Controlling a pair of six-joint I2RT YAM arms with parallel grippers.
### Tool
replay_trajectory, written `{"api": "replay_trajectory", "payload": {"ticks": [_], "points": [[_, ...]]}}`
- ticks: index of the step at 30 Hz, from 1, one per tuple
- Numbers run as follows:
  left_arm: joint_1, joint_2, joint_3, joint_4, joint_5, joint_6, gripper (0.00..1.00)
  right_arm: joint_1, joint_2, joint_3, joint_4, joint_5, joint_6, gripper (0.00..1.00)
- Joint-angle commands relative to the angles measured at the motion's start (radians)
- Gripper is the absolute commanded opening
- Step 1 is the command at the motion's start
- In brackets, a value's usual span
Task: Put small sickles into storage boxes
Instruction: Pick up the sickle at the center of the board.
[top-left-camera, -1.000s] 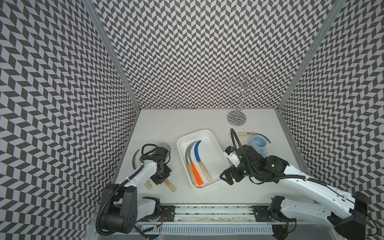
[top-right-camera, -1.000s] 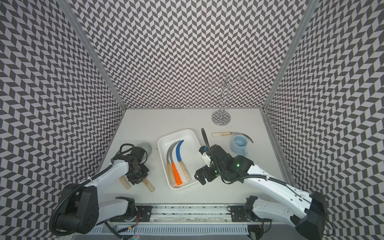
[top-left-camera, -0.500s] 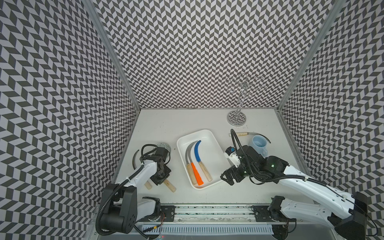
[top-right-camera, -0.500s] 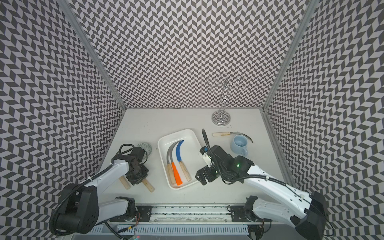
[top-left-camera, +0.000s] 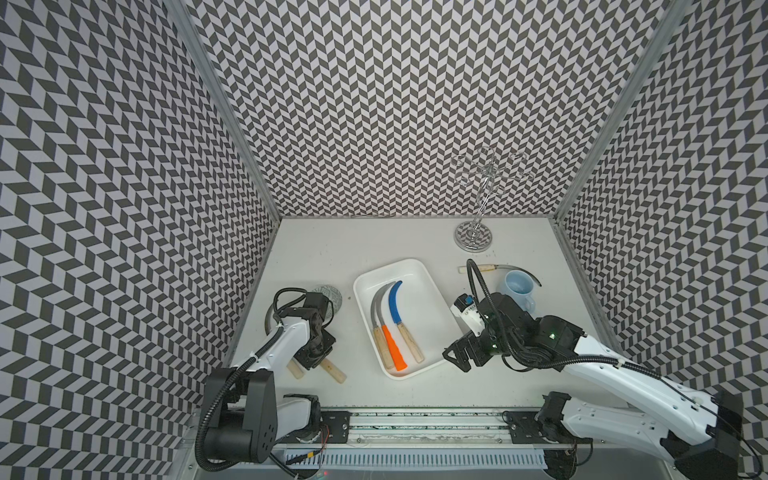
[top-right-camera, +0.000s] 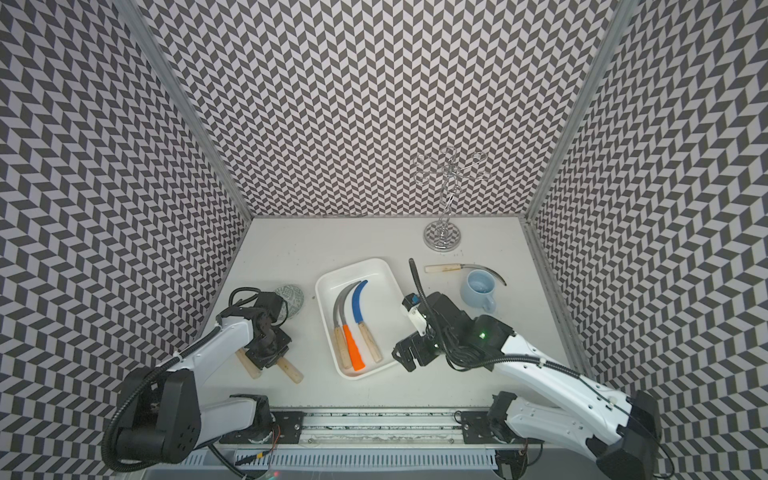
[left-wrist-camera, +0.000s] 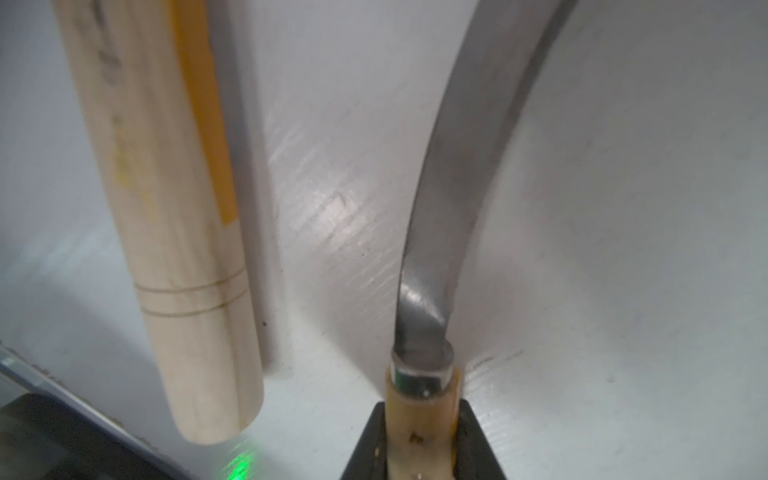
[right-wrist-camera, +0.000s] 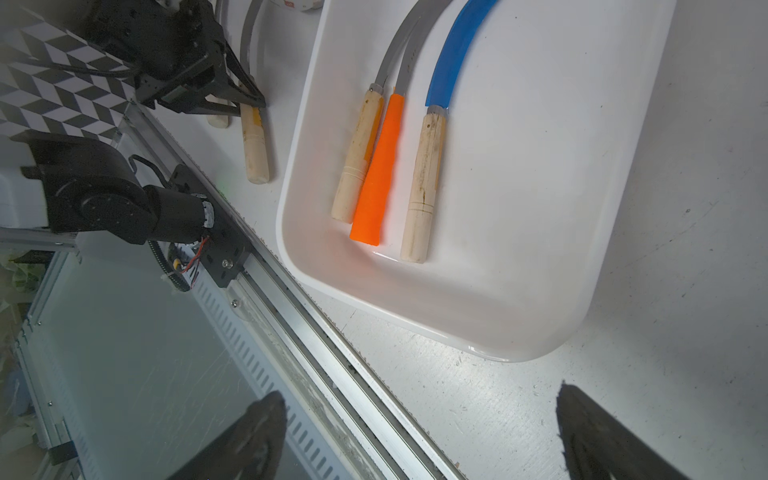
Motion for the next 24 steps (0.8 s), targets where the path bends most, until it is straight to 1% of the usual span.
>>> {"api": "replay_trajectory", "payload": {"ticks": [1, 9, 17, 24], "points": [[0.02, -0.018, 0.033, -0.03, -0.041, 0.017, 0.04, -0.006, -0.013, -0.006, 0.05, 0.001, -0.011, 1.0], [0.07, -0.043, 0.054, -0.057, -0.042, 0.056, 0.04, -0.006, -0.009, -0.005, 0.051, -0.002, -0.013, 1.0], [0.081, -0.071, 0.098, -0.114, -0.061, 0.075, 0.04, -0.006, -0.007, -0.005, 0.05, -0.002, -0.013, 1.0], [0.121, -0.088, 0.133, -0.128, -0.061, 0.097, 0.04, -0.006, -0.014, -0.006, 0.051, -0.006, -0.015, 1.0]]}}
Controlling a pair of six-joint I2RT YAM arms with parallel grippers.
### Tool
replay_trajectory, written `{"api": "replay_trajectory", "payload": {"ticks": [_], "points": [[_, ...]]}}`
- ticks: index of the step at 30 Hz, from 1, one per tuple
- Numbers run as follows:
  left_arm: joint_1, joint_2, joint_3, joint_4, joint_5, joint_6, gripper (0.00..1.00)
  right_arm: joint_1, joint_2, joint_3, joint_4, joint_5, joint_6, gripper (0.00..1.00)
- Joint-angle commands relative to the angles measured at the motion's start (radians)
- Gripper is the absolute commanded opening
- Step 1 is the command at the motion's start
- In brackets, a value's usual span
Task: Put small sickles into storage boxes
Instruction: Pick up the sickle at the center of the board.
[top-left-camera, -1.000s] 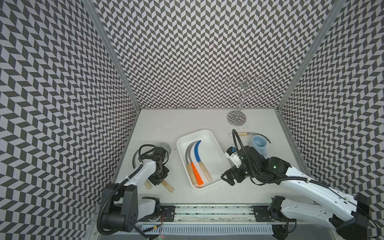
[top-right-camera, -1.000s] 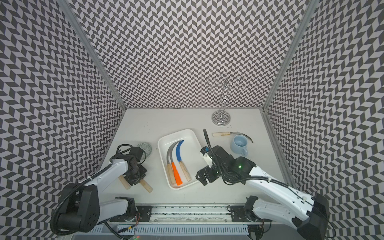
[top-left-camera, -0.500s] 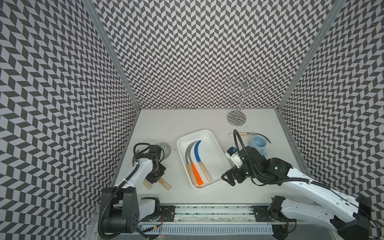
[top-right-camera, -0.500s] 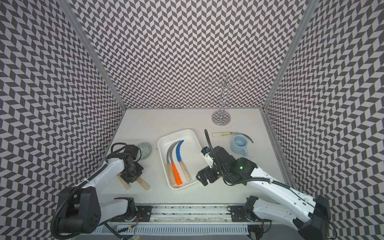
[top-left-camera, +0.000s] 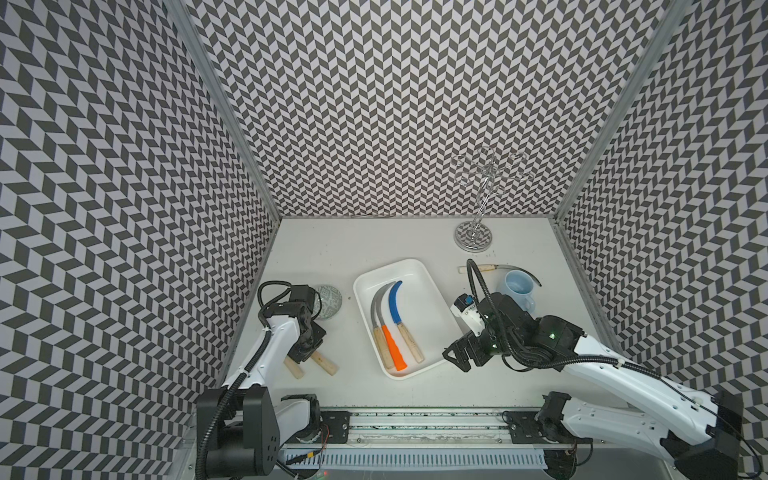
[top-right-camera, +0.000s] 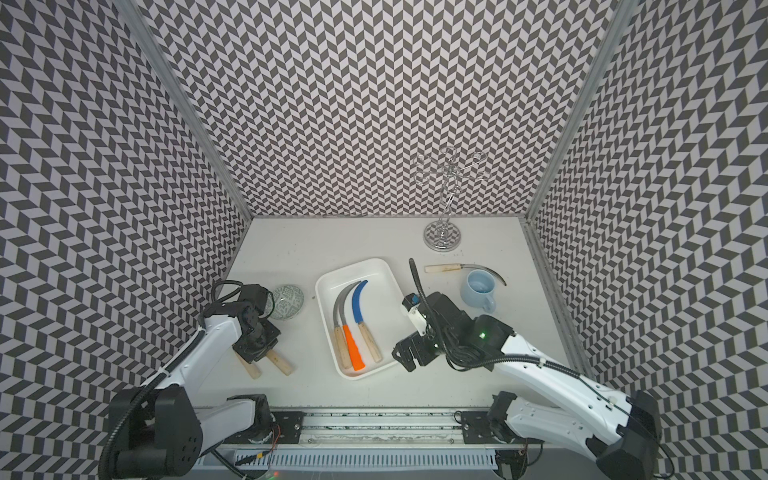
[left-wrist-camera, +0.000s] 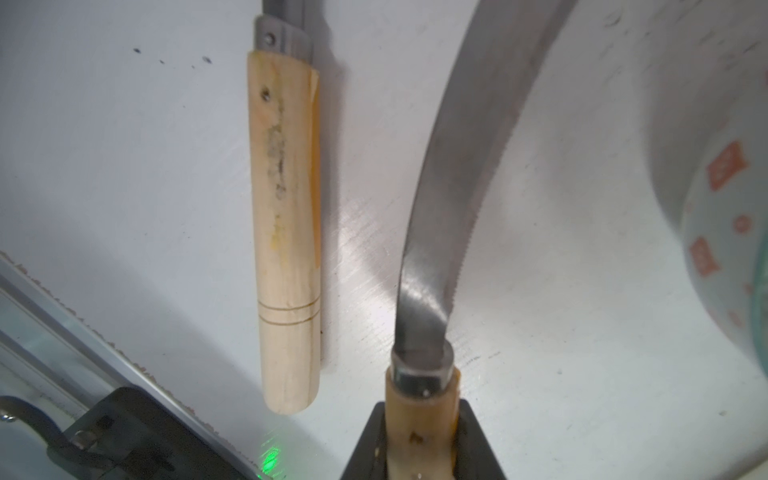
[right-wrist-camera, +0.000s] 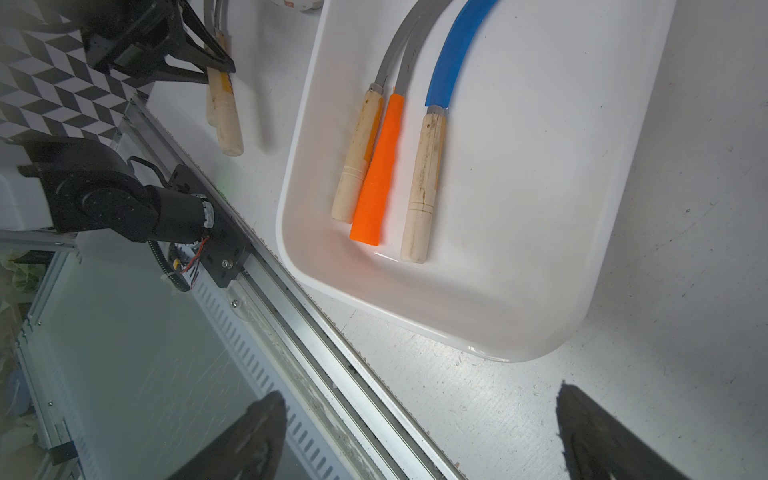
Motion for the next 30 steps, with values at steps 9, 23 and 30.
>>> {"api": "replay_trajectory", "payload": {"ticks": [9, 23, 30], "points": [[0.047, -0.004, 0.129, -0.057, -0.053, 0.051, 0.04, -0.006, -0.009, -0.01, 0.056, -0.012, -0.016, 1.0], [0.062, -0.026, 0.216, -0.112, -0.062, 0.096, 0.04, -0.005, 0.004, -0.013, 0.063, -0.019, -0.016, 1.0], [0.062, -0.056, 0.219, -0.127, -0.055, 0.099, 0.04, -0.006, 0.005, -0.015, 0.063, -0.019, -0.016, 1.0]]}}
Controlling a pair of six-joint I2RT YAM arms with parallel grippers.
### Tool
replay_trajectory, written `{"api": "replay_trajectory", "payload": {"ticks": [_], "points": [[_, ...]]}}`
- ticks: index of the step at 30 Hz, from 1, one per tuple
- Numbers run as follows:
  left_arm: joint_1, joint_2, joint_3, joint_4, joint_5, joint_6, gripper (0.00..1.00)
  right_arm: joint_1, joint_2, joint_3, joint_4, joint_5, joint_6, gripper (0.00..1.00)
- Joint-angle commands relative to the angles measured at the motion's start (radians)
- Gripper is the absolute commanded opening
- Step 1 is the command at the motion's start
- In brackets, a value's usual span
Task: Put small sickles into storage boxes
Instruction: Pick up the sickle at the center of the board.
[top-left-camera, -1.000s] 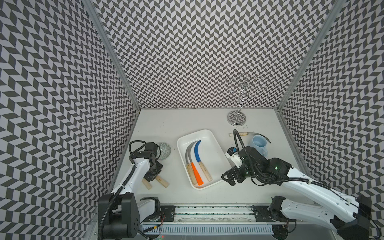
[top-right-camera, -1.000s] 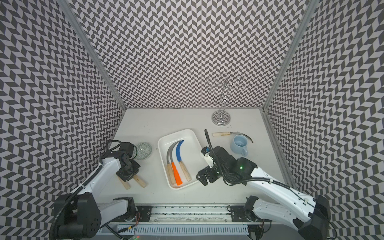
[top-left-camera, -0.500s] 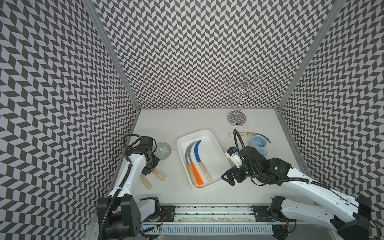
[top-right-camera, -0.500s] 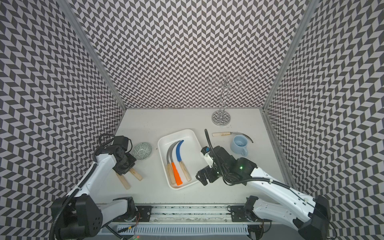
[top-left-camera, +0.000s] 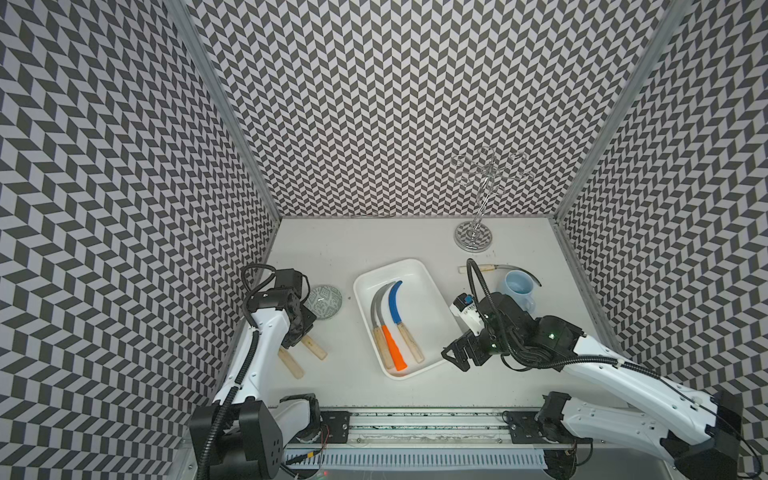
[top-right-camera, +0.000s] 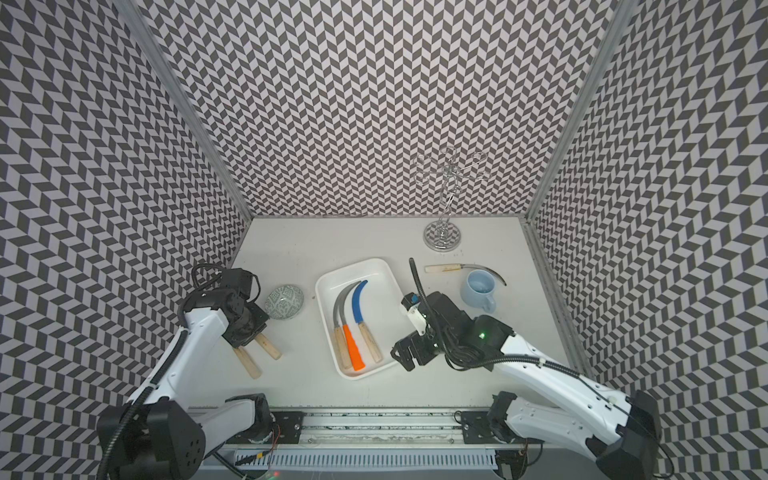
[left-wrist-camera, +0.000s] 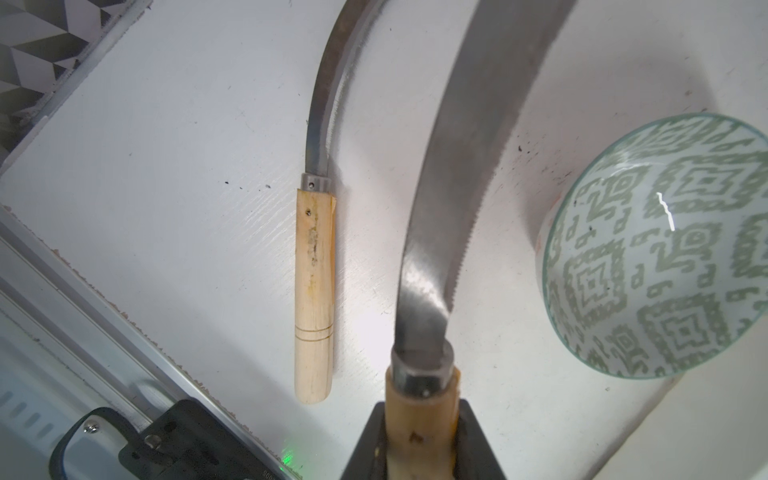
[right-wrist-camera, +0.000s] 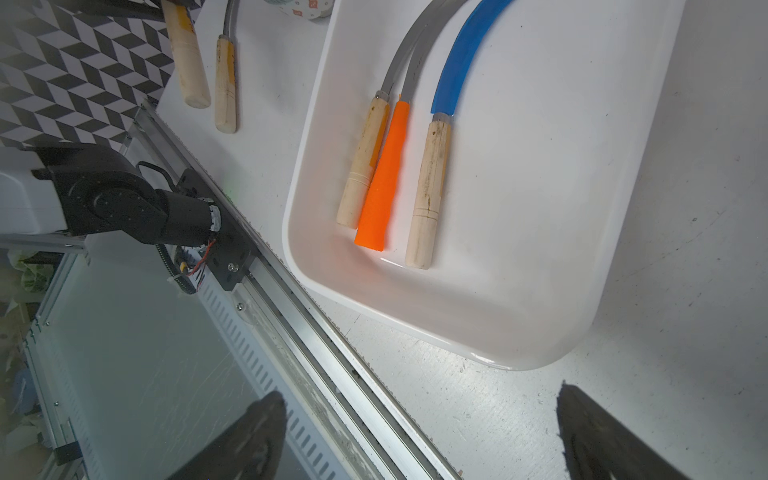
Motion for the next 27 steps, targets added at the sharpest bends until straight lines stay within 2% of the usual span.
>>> {"api": "replay_trajectory", "payload": {"ticks": [1, 15, 27], "points": [[0.006, -0.025, 0.038, -0.031, -0.027, 0.004, 0.04, -0.005, 0.004, -0.011, 0.041, -0.012, -0.016, 1.0], [0.004, -0.045, 0.154, -0.109, -0.034, 0.048, 0.04, -0.005, 0.013, -0.009, 0.043, -0.026, -0.02, 1.0], [0.003, -0.081, 0.182, -0.142, -0.003, 0.048, 0.04, -0.005, 0.044, 0.003, 0.029, -0.053, -0.032, 1.0]]}}
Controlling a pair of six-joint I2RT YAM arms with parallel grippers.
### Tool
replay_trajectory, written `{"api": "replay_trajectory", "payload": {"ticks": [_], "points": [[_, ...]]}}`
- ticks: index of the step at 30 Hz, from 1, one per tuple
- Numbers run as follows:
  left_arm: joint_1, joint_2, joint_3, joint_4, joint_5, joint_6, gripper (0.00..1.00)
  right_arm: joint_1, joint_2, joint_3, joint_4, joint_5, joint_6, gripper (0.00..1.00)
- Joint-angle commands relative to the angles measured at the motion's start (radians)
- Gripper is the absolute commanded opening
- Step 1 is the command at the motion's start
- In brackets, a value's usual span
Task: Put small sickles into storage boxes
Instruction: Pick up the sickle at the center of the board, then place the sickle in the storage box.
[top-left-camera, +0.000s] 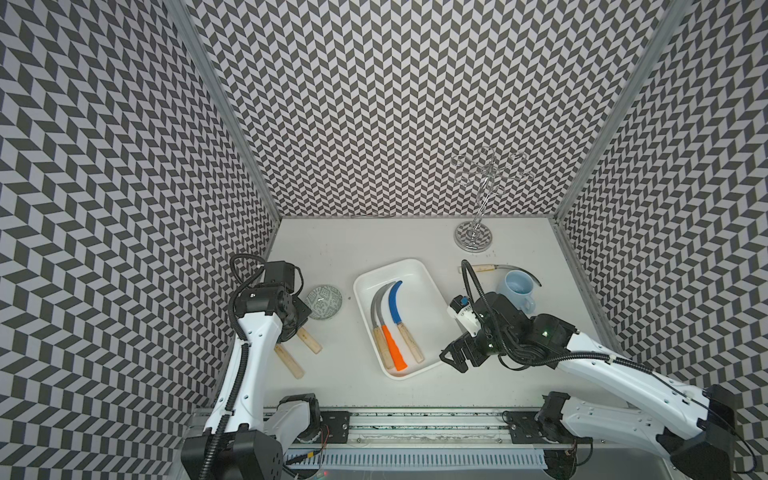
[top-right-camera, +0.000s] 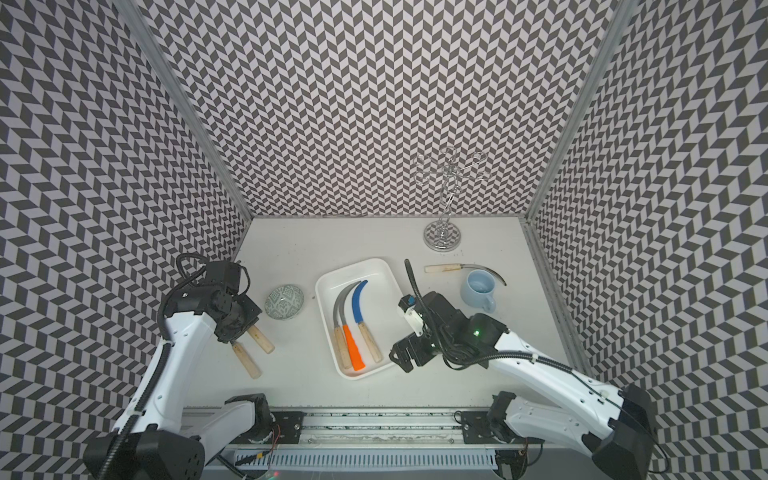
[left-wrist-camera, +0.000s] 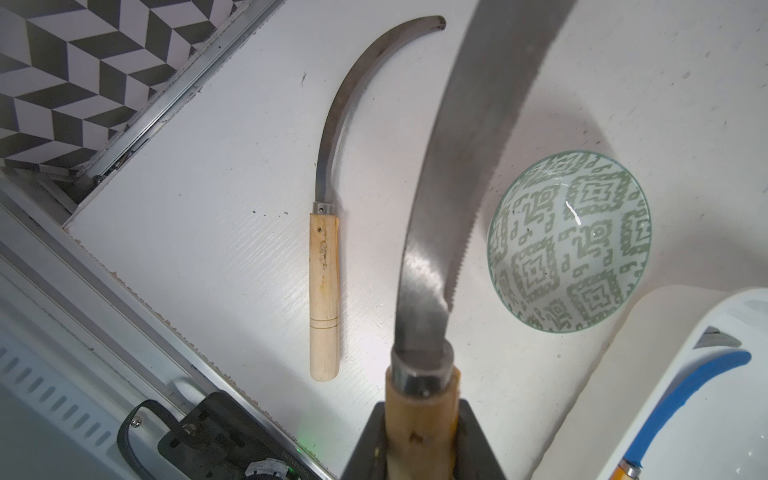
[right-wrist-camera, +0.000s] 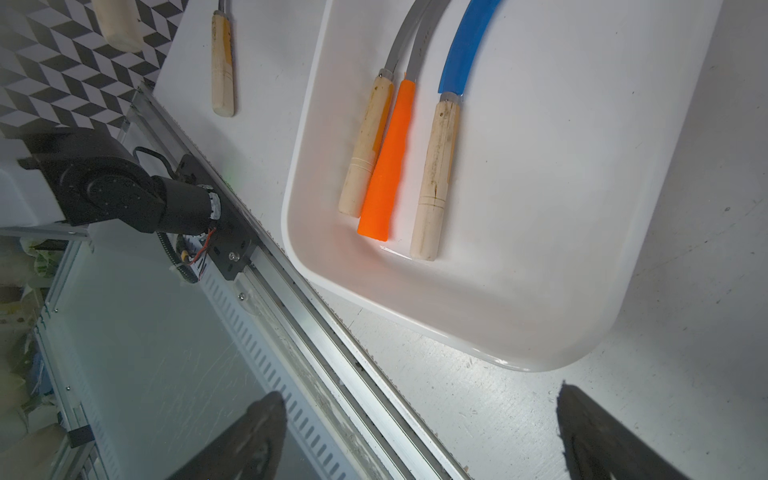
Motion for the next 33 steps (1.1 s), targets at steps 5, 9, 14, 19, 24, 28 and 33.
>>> {"api": "replay_trajectory", "payload": {"ticks": [5, 9, 14, 19, 24, 28, 33], "points": [[-0.009, -0.015, 0.038, -0.009, 0.017, -0.004, 0.04, -0.006, 0.006, 0.003, 0.03, -0.021, -0.027, 1.0], [-0.036, -0.001, 0.048, -0.001, 0.019, -0.022, 0.04, -0.004, 0.005, 0.004, 0.028, -0.021, -0.027, 1.0], [-0.113, 0.034, 0.092, 0.001, 0.008, -0.07, 0.04, -0.005, 0.002, -0.002, 0.035, -0.022, -0.027, 1.0], [-0.207, 0.076, 0.121, 0.008, -0.003, -0.133, 0.04, -0.005, 0.006, 0.0, 0.032, -0.025, -0.029, 1.0], [-0.28, 0.095, 0.143, 0.018, 0.004, -0.186, 0.04, -0.005, 0.001, -0.002, 0.029, -0.003, -0.02, 1.0], [-0.344, 0.105, 0.165, 0.01, 0.003, -0.229, 0.04, -0.006, -0.005, -0.014, 0.045, 0.008, -0.011, 1.0], [-0.424, 0.111, 0.175, 0.01, 0.007, -0.286, 0.04, -0.006, -0.001, -0.011, 0.039, 0.022, -0.01, 1.0]]}}
